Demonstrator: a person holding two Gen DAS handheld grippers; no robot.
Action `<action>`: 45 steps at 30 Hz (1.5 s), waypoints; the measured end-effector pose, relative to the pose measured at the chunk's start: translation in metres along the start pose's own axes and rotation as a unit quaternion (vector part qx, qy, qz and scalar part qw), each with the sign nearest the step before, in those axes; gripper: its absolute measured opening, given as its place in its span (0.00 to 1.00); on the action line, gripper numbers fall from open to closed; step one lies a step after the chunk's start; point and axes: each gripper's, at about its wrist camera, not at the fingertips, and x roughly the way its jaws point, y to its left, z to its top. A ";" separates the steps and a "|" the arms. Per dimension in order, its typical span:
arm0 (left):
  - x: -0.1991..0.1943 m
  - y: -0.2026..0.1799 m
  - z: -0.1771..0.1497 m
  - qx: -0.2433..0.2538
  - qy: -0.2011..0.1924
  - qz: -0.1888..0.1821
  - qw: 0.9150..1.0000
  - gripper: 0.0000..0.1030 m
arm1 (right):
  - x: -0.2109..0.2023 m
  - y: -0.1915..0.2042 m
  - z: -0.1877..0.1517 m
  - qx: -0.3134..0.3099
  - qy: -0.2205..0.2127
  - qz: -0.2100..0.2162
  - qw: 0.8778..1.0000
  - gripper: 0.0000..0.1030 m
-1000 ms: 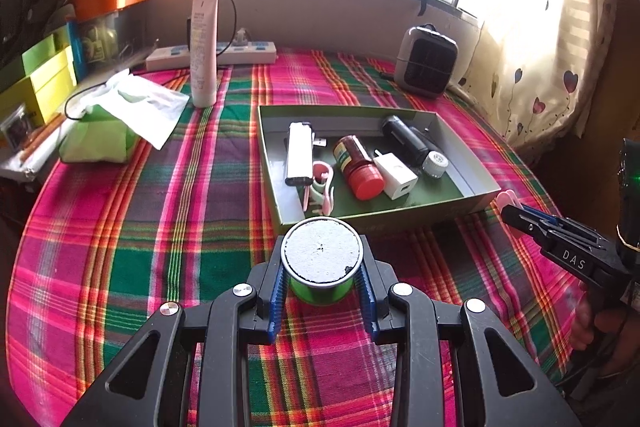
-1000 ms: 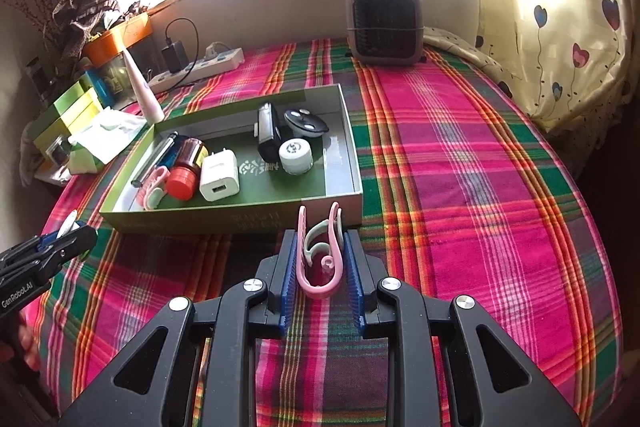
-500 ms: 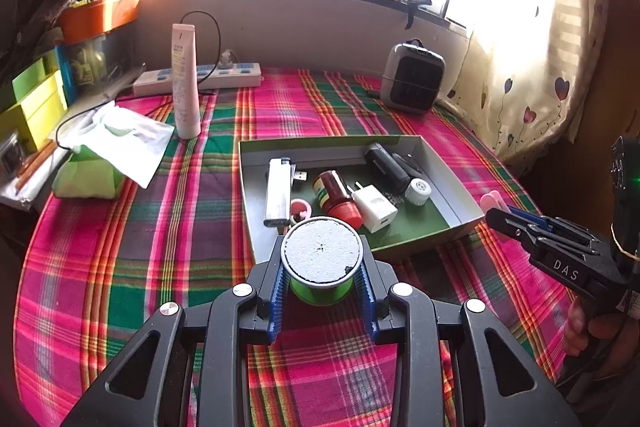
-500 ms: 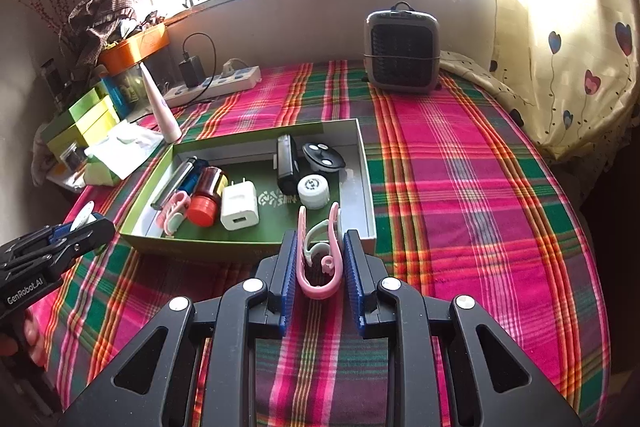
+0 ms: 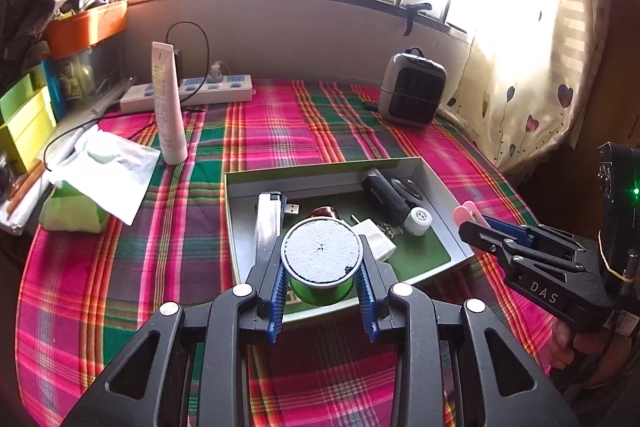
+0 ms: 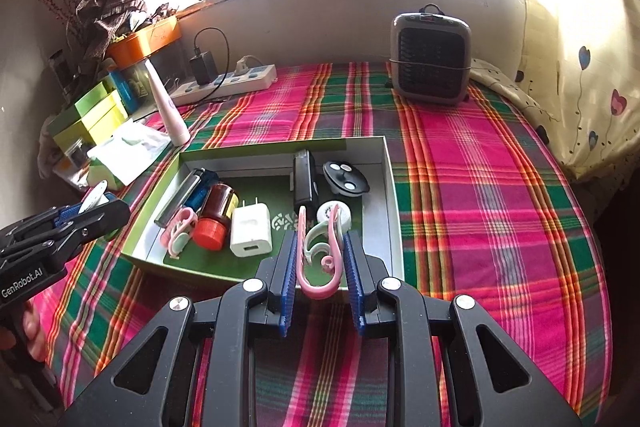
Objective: Organize rigid objects
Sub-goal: 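Carry the spool and pink clip over the green box with both grippers, then lower the spool and pink clip into the box and open both grippers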
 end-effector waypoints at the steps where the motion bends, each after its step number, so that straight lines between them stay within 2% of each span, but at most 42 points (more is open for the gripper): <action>1: 0.002 0.000 0.001 -0.001 0.001 0.001 1.000 0.29 | 0.003 0.001 0.001 -0.001 0.001 0.003 1.000 0.23; 24: 0.049 -0.001 -0.004 -0.008 0.040 0.004 0.999 0.29 | 0.050 0.004 0.011 -0.019 0.045 0.043 0.998 0.23; 45: 0.065 0.001 -0.006 -0.005 0.052 0.015 0.999 0.29 | 0.065 0.004 0.007 -0.032 0.062 0.033 0.997 0.23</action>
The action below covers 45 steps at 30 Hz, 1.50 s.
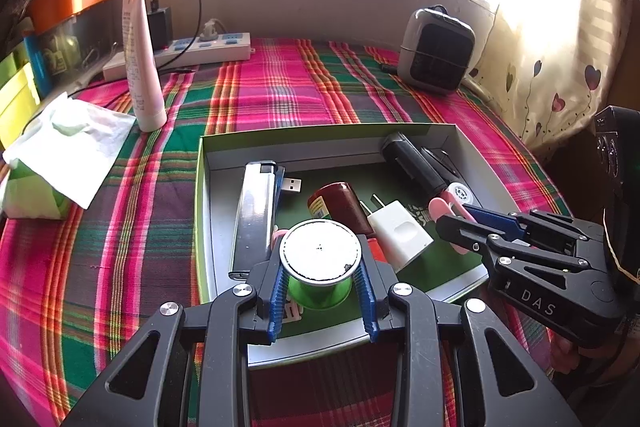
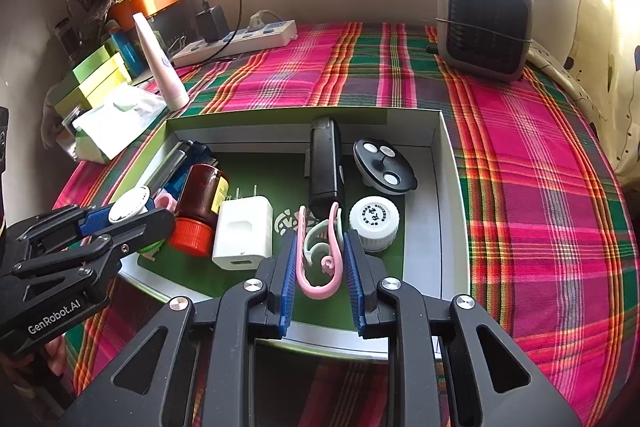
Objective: Organize rigid objects
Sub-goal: 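Lower the spool and pink clip into the box and open both grippers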
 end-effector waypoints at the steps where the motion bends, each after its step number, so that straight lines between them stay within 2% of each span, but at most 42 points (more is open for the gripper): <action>1: 0.000 0.000 0.000 -0.001 0.000 0.000 1.000 0.29 | 0.000 0.000 0.000 -0.001 0.000 0.000 1.000 0.23; 25: -0.001 -0.006 -0.002 0.011 0.005 -0.005 1.000 0.29 | -0.001 -0.001 -0.004 0.002 0.000 -0.001 1.000 0.23; 45: -0.003 -0.006 -0.004 0.004 0.004 -0.006 1.000 0.38 | -0.001 0.001 -0.006 0.008 0.000 0.000 1.000 0.25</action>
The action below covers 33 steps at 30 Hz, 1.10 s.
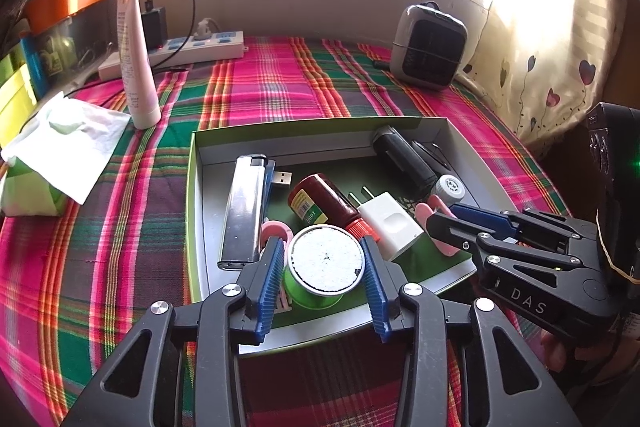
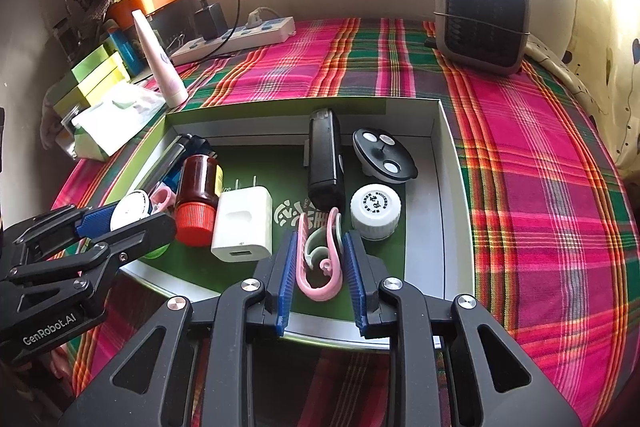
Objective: Organize rigid objects
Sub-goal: 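Lower the spool and pink clip into the box and open both grippers, then withdraw both open grippers away from the green box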
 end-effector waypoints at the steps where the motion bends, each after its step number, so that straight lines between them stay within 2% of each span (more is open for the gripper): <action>1: 0.000 0.000 0.000 0.000 0.001 0.000 1.000 0.38 | 0.000 0.000 0.000 0.000 -0.001 -0.001 1.000 0.25; 11: -0.004 0.001 -0.002 -0.003 -0.003 0.001 1.000 0.42 | -0.004 0.003 -0.002 -0.002 -0.005 0.001 1.000 0.36; 33: -0.024 -0.001 -0.009 -0.009 -0.018 -0.001 1.000 0.42 | -0.024 0.003 -0.009 0.007 -0.021 -0.002 1.000 0.40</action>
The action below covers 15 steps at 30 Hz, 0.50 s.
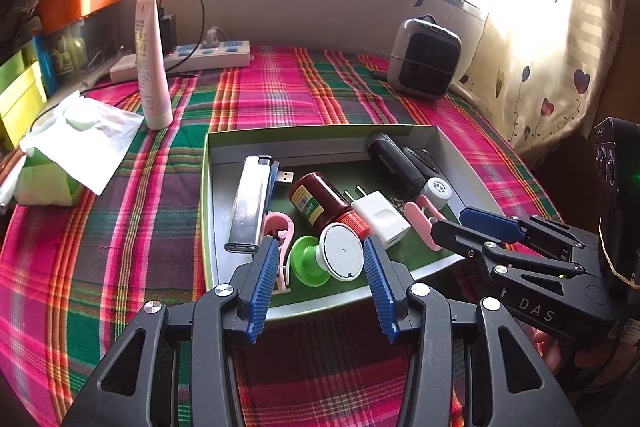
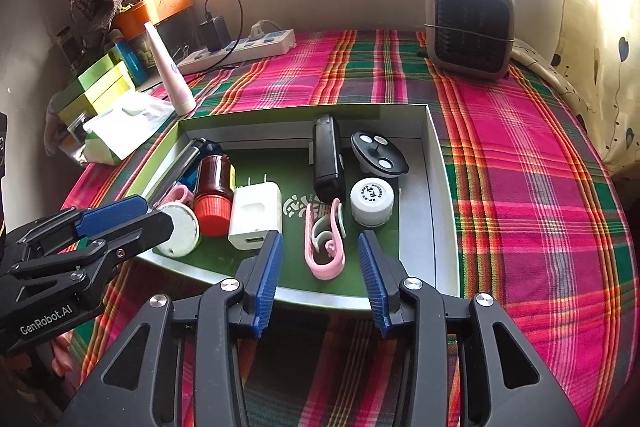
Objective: Organize rigid objects
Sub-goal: 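Withdraw both open grippers away from the green box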
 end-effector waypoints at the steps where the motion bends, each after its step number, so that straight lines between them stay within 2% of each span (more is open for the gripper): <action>1: -0.002 0.000 -0.001 0.000 -0.001 0.000 1.000 0.42 | -0.002 0.001 -0.001 0.000 -0.001 0.000 1.000 0.40; 15: -0.021 -0.003 -0.019 0.005 -0.002 0.016 1.000 0.42 | -0.024 0.011 -0.013 -0.007 -0.017 -0.003 1.000 0.44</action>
